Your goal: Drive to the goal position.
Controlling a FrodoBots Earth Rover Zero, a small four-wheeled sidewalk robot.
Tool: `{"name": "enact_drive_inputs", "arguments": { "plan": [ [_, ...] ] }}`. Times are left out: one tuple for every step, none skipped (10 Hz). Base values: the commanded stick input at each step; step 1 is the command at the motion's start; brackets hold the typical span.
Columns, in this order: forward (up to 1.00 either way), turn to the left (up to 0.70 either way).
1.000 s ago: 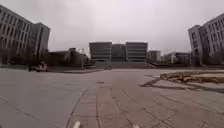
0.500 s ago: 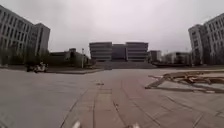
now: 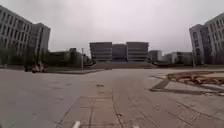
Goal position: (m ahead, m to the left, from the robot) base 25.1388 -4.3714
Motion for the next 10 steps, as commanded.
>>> {"name": "enact_drive_inputs", "arguments": {
  "plan": [
    [0.7, 0.0],
    [0.7, 0.0],
    [0.7, -0.13],
    [0.7, -0.25],
    [0.7, -0.07],
    [0.7, -0.08],
    [0.7, -0.21],
    [0.7, -0.19],
    [0.7, -0.04],
    [0.7, 0.0]
  ]
}}
